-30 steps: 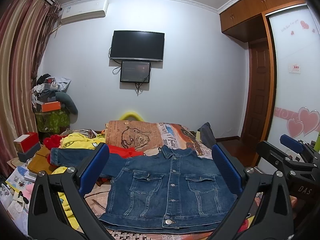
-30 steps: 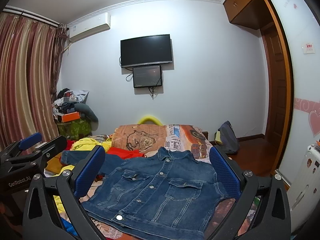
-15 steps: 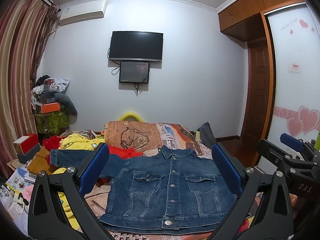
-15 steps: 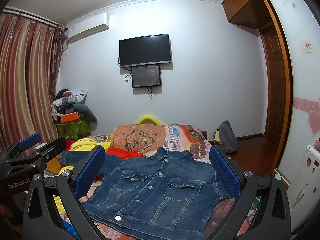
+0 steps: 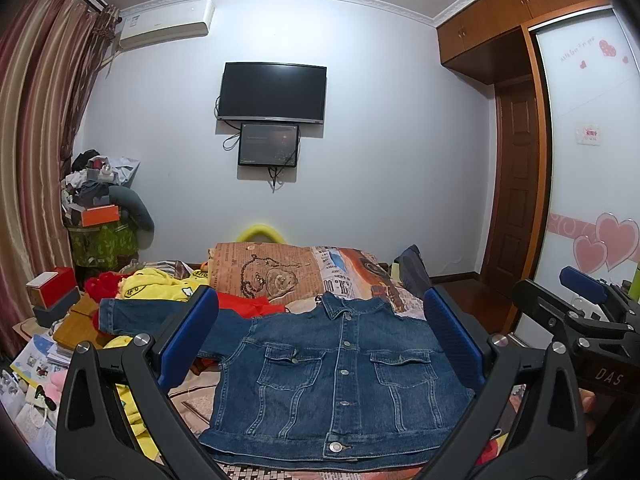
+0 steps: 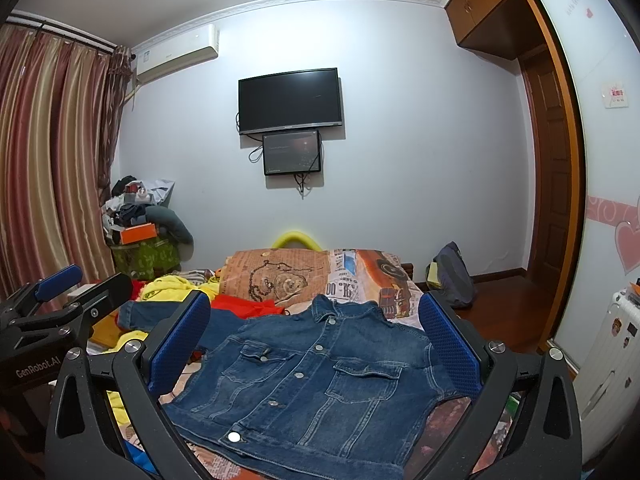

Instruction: Fold large clothes

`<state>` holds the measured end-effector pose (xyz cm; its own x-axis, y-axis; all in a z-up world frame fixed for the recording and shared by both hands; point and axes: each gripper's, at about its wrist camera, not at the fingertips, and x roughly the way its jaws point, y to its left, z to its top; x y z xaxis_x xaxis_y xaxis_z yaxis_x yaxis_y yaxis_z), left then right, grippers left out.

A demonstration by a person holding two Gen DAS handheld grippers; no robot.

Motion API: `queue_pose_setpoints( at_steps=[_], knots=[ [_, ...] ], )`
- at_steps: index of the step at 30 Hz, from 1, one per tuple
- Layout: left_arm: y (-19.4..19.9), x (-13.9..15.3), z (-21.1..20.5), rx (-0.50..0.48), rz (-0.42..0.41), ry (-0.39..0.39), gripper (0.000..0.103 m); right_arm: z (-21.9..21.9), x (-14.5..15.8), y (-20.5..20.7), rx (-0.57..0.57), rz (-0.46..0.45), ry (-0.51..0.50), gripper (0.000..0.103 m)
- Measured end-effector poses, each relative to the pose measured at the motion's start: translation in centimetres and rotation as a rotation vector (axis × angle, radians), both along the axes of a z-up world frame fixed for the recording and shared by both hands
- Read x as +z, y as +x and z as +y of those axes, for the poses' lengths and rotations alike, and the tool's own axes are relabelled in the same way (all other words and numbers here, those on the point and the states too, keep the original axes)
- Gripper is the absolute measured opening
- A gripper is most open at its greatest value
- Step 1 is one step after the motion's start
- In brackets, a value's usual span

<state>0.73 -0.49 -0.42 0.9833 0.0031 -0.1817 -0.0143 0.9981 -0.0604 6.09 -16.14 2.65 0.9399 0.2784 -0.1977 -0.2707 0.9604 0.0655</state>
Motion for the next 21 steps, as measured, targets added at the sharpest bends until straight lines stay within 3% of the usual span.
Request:
queue_pose_setpoints(
  at_steps=[21],
  knots=[
    [0.9,-0.3,0.9,0.004,0.007,-0.026,0.103,0.4,-0.2,0.8,-0.014,0.021,-0.016,0.103]
  ],
)
